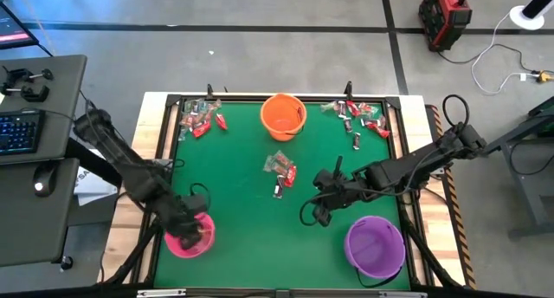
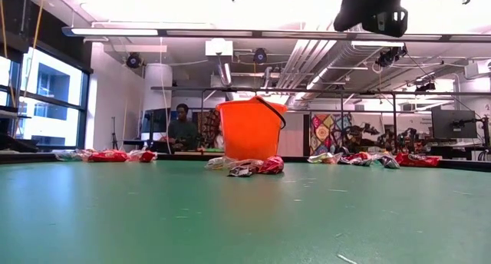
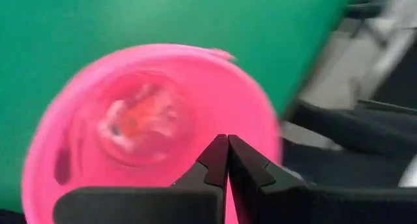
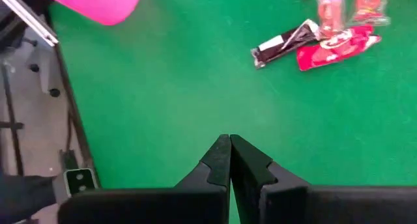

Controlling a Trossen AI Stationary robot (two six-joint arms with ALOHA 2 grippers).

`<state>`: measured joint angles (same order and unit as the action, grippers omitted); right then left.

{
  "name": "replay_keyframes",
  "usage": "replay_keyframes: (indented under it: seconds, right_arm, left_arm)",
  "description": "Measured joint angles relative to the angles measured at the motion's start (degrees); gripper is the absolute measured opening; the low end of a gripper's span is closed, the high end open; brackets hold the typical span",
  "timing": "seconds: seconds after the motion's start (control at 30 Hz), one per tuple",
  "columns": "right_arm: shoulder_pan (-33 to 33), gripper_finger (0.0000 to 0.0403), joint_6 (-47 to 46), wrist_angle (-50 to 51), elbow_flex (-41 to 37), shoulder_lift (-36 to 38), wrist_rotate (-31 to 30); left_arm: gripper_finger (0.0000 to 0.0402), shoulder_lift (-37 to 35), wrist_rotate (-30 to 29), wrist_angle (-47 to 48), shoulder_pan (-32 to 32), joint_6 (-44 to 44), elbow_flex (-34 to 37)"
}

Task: Sort candy by brand, put in halloween buckets
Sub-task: Put the red gummy pack into the pink bucket

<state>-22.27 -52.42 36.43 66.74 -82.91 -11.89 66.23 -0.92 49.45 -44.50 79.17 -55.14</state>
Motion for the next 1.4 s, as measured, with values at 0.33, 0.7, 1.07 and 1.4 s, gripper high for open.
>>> replay_keyframes:
  seconds: [0.33, 0.7, 1.07, 1.4]
  right_arm:
    - [2.5, 0.0000, 2.0, -19.0, 0.0, 0.0, -1.1]
    - [15.8, 0.0000, 0.6, -22.9, 0.0, 0.0, -8.4]
    - [33.7, 0.0000, 22.1, -24.7, 0.0, 0.0, 12.9]
    - [43.3, 0.0000, 31.9, -24.7, 0.0, 0.0, 27.5]
  left_arm:
    - [0.0000, -18.4, -23.3, 0.3, 0.2, -14.6, -2.1]
    - [0.0000, -27.6, -25.1, 0.8, 21.5, -39.2, -1.5]
    - [0.0000, -12.7, -3.7, 6.4, 59.2, -50.1, -1.4]
    - [0.0005, 13.0, 7.4, 6.9, 90.9, -62.7, -5.9]
